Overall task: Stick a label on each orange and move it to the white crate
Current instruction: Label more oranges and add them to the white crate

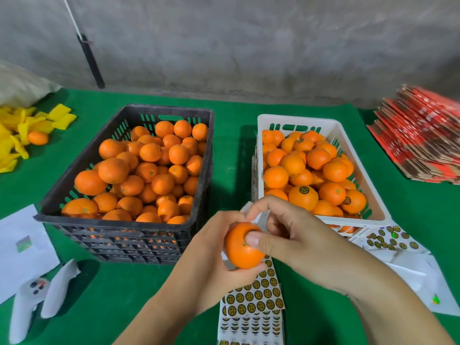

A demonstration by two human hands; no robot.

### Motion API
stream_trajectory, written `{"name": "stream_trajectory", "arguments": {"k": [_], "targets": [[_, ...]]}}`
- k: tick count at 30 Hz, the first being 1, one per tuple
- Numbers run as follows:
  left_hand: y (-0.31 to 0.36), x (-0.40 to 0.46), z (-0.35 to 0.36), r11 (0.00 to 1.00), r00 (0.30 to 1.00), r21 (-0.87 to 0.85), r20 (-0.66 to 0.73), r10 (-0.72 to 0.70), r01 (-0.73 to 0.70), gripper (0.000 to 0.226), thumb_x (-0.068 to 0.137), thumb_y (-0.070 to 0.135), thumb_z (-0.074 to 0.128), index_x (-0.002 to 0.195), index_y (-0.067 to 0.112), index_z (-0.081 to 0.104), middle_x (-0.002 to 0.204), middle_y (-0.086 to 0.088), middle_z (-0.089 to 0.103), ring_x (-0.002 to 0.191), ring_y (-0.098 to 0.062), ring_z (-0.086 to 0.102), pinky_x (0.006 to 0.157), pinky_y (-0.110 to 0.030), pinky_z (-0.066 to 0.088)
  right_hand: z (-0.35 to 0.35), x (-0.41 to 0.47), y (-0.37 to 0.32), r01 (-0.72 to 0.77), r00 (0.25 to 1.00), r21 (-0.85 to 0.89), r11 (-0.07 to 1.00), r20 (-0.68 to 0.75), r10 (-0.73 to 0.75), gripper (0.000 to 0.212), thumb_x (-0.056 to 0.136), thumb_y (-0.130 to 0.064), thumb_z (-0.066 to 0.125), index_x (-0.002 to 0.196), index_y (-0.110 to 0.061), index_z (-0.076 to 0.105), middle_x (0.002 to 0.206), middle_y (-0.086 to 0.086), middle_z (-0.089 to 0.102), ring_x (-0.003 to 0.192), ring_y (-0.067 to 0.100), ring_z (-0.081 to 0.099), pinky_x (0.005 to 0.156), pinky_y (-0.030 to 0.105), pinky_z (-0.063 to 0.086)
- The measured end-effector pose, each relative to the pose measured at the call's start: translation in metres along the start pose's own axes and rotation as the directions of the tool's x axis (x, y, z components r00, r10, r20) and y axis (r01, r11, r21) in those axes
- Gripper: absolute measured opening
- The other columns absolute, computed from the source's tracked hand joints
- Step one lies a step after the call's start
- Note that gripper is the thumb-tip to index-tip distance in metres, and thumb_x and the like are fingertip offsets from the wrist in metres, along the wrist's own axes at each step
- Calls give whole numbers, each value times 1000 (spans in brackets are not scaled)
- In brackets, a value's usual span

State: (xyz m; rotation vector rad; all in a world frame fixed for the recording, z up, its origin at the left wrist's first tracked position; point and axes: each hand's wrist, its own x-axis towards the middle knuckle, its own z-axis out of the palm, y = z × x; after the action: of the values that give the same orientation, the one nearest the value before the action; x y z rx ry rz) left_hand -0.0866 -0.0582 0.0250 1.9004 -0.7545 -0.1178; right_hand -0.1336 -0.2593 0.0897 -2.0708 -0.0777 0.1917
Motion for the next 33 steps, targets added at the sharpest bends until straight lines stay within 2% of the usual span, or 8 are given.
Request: {"name": "stream_trajectory", "arguments": {"k": [5, 9, 15, 19, 22, 25, 29, 33], "targets": [[-5, 1, 4, 997, 990, 51, -126, 69, -63, 65, 78, 60, 85, 130, 38, 51, 122, 14, 61, 113, -11, 65, 88, -19, 52, 17, -4, 10, -206, 978, 366, 908, 99, 182, 51, 79, -73, 74, 117, -44, 59, 104, 6, 74, 85, 21, 77, 68, 31, 61], [-11, 7, -1, 986, 984, -45, -84, 154, -158, 78, 83, 51, 85, 149, 40, 45, 136, 10, 50, 128, -20, 56, 102, -23, 47, 29, -8, 16, -71, 993, 632, 772, -25, 112, 58, 74, -59, 89, 123, -38, 65, 106, 5, 76, 84, 27, 76, 72, 36, 64], [-28, 12, -13, 952, 968, -304, -245, -49, -29, 45, 97, 48, 67, 140, 34, 61, 134, -4, 63, 124, -31, 61, 98, -57, 54, 5, -8, 29, -88, 961, 438, 895, -199, 192, 48, 72, -56, 79, 119, -45, 74, 88, 3, 75, 66, 18, 70, 63, 28, 58], [-33, 11, -8, 941, 968, -333, -208, -139, 64, 38, 98, 33, 65, 135, 42, 60, 130, 5, 67, 116, -21, 68, 91, -46, 59, -43, 15, 33, -155, 947, 233, 960, -243, 212, 54, 73, -63, 81, 123, -45, 72, 76, 9, 73, 62, 18, 67, 65, 30, 57], [-32, 11, 0, 933, 986, -354, -118, -116, 68, 65, 99, 27, 65, 154, 48, 37, 133, 4, 63, 123, -24, 63, 98, -40, 55, -71, 48, 32, -3, 864, 380, 925, -465, 193, 83, 83, -44, 84, 156, -34, 45, 122, 14, 71, 92, 21, 72, 86, 41, 60], [-32, 12, 1, 899, 992, -425, -17, -123, 105, 72, 99, 31, 67, 158, 50, 30, 134, 3, 62, 126, -24, 61, 101, -35, 55, -72, 62, 32, 3, 751, 214, 977, -645, 139, 99, 93, -50, 75, 166, -41, 9, 174, -3, 23, 151, 14, 36, 121, 50, 39], [-37, 14, -9, 905, 991, -409, 107, -76, 113, 54, 102, 26, 66, 151, 38, 49, 148, 4, 59, 136, -23, 57, 104, -42, 53, -17, 40, 49, -37, 949, 226, 974, -296, 104, 93, 77, -88, 61, 158, -58, 26, 160, -36, 33, 141, -19, 35, 111, 25, 38], [-39, 23, -23, 913, 982, -377, 157, -104, 157, 43, 102, 17, 66, 140, 34, 60, 131, -1, 69, 117, -26, 68, 89, -36, 60, 17, 22, 66, -33, 998, 435, 900, -35, 53, 49, 89, -55, 66, 133, -36, 70, 133, -8, 72, 127, 13, 65, 102, 29, 53]]}}
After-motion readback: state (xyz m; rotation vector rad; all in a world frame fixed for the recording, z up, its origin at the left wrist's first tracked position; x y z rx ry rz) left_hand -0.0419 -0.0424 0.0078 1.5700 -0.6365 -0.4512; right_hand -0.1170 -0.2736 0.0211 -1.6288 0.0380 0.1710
